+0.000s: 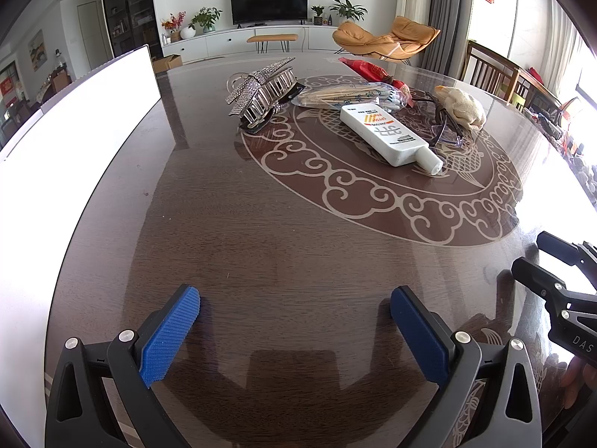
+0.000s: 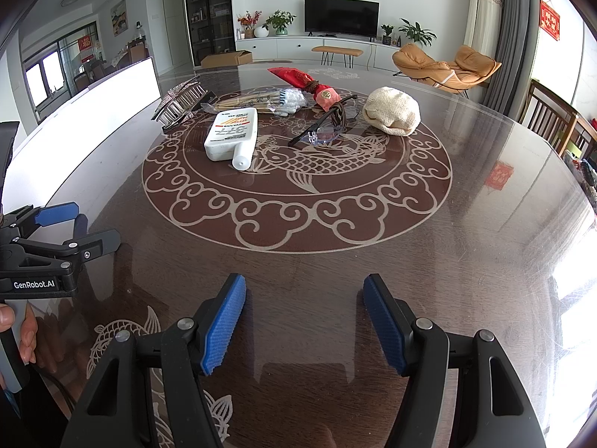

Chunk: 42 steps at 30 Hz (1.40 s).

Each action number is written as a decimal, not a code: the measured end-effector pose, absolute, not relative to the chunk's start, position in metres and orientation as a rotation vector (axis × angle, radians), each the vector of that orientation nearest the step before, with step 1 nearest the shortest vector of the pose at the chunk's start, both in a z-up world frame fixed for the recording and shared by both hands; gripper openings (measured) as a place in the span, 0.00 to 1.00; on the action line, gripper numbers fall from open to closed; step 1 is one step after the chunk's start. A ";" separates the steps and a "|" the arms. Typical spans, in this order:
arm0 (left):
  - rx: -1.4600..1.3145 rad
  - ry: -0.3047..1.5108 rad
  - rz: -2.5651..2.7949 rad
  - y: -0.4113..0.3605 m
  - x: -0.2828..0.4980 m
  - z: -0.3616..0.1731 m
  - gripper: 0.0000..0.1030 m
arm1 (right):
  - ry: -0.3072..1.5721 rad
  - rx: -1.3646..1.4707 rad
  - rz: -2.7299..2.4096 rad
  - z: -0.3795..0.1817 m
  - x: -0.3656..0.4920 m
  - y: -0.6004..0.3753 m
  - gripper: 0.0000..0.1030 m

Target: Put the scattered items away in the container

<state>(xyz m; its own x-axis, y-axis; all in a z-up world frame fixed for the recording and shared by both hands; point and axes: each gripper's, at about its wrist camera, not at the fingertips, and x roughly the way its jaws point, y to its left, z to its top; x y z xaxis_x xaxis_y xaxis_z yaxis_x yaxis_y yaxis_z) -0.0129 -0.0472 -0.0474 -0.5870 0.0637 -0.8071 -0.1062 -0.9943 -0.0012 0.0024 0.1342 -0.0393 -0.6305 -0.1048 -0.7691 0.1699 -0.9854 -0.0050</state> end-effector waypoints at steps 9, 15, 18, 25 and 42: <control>-1.378 0.072 2.716 -0.047 -0.013 -0.048 1.00 | 0.116 1.268 -2.704 -0.039 0.002 0.134 0.65; -1.378 0.072 2.716 -0.047 -0.013 -0.048 1.00 | 0.116 1.268 -2.704 -0.039 0.002 0.134 0.65; -1.378 0.072 2.716 -0.047 -0.013 -0.048 1.00 | 0.116 1.268 -2.704 -0.039 0.002 0.134 0.65; -1.373 0.059 2.707 -0.049 -0.013 -0.047 1.00 | 0.116 1.268 -2.704 -0.039 0.003 0.134 0.65; -1.394 0.064 2.720 -0.072 -0.012 -0.047 1.00 | 0.239 1.151 -2.557 -0.008 -0.079 0.080 0.65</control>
<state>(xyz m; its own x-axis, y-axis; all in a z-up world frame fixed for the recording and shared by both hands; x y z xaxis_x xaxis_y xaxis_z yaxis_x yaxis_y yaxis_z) -0.0123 -0.0716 -0.0471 -0.5812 0.0557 -0.8119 -0.0939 -0.9956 -0.0011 -0.0790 0.0800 -0.0083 -0.6211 -0.2245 -0.7509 0.3598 -0.9328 -0.0188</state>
